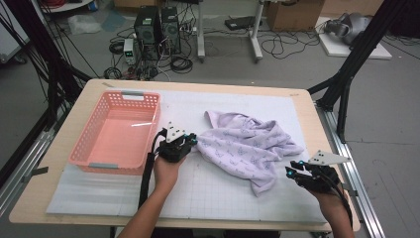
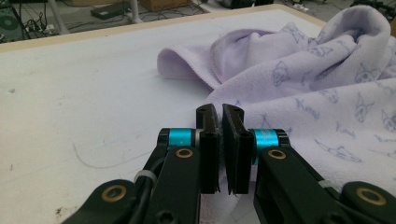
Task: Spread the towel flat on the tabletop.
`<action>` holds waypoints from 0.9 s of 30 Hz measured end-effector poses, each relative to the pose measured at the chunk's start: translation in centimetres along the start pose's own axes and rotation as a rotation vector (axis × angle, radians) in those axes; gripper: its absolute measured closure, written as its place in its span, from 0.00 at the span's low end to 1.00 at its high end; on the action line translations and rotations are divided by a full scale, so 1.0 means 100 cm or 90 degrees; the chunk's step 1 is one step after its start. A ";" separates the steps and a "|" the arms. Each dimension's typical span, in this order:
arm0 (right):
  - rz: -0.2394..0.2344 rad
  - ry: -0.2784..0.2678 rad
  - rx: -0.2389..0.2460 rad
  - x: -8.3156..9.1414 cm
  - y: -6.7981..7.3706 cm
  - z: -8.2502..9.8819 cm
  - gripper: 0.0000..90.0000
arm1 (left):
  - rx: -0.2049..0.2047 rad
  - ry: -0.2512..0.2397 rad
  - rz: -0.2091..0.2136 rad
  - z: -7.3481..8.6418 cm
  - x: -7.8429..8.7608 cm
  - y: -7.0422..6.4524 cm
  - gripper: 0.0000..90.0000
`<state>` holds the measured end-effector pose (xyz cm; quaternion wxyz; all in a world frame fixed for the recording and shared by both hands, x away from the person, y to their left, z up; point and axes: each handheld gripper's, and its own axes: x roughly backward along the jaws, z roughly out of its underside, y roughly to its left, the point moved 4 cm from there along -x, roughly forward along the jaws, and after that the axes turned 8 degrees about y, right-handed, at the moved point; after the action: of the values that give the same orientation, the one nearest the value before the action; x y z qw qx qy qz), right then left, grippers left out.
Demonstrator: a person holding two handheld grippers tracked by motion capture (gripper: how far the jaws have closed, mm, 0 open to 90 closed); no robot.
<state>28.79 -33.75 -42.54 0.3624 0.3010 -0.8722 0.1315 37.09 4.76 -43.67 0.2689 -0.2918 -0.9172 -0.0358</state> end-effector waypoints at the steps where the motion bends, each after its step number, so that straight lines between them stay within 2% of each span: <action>1: -0.010 -0.003 -0.007 -0.004 0.004 -0.001 0.67 | 0.001 -0.001 0.001 0.000 0.000 0.000 0.95; 2: -0.025 0.000 -0.008 -0.012 0.009 -0.001 0.66 | 0.001 -0.007 0.003 -0.001 -0.001 -0.003 0.94; 4: -0.041 0.028 -0.008 -0.031 0.020 -0.001 0.61 | 0.002 -0.008 0.005 -0.001 0.000 -0.003 0.94; 5: -0.041 0.028 -0.008 -0.031 0.020 -0.001 0.61 | -0.001 -0.008 0.005 -0.001 0.001 -0.003 0.94; 8: -0.047 0.046 -0.018 -0.056 0.028 -0.002 0.57 | -0.002 -0.012 0.007 -0.002 0.003 -0.003 0.95; 9: -0.029 0.057 0.002 -0.066 0.030 -0.002 0.68 | 0.001 -0.013 0.011 -0.002 0.003 -0.002 0.95; 10: -0.029 0.057 0.002 -0.066 0.030 -0.002 0.68 | 0.001 -0.012 0.012 -0.002 0.002 -0.002 0.95; 11: -0.016 0.071 0.024 -0.066 0.027 -0.004 0.94 | 0.002 -0.010 0.013 -0.002 0.001 -0.001 0.95; 12: -0.019 0.073 0.028 -0.066 0.023 -0.007 0.96 | 0.005 -0.009 0.016 -0.003 -0.001 -0.002 0.95; 13: 0.003 0.067 0.032 -0.065 0.018 -0.009 0.96 | 0.007 -0.014 0.017 -0.004 -0.003 -0.002 0.95; 14: 0.030 0.057 0.022 -0.062 0.011 -0.011 0.96 | 0.012 -0.020 0.018 -0.006 -0.004 -0.002 0.95; 15: 0.030 0.057 0.022 -0.062 0.011 -0.011 0.96 | 0.013 -0.024 0.019 -0.008 -0.006 -0.003 0.95; 17: 0.070 0.028 -0.006 -0.059 -0.006 -0.014 0.96 | 0.007 -0.033 0.016 -0.012 -0.012 -0.005 0.95; 18: 0.105 0.018 -0.015 -0.061 -0.020 -0.017 0.96 | 0.007 -0.031 0.020 -0.014 -0.021 -0.007 0.95; 19: 0.127 0.020 -0.012 -0.062 -0.025 -0.018 0.96 | 0.007 -0.031 0.020 -0.014 -0.021 -0.007 0.95; 21: 0.171 0.028 0.012 -0.067 -0.031 -0.021 0.97 | 0.007 -0.045 0.025 -0.016 -0.030 -0.011 0.95; 22: 0.193 0.036 0.021 -0.070 -0.033 -0.022 0.97 | 0.012 -0.035 0.026 -0.016 -0.040 -0.012 0.95; 23: 0.213 0.040 0.030 -0.072 -0.036 -0.024 0.97 | 0.012 -0.035 0.026 -0.016 -0.040 -0.012 0.95; 25: 0.251 0.045 0.029 -0.075 -0.042 -0.025 0.97 | 0.005 -0.034 0.024 -0.014 -0.047 -0.014 0.94; 26: 0.269 0.049 0.026 -0.076 -0.045 -0.024 0.97 | 0.010 -0.033 0.026 -0.014 -0.049 -0.014 0.90; 27: 0.281 0.057 0.021 -0.077 -0.047 -0.023 0.97 | 0.021 -0.033 0.025 -0.014 -0.049 -0.014 0.78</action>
<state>37.26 -33.04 -46.36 0.3581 0.1029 -0.8978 0.2347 40.32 0.71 -44.91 0.2505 -0.3058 -0.9185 -0.0077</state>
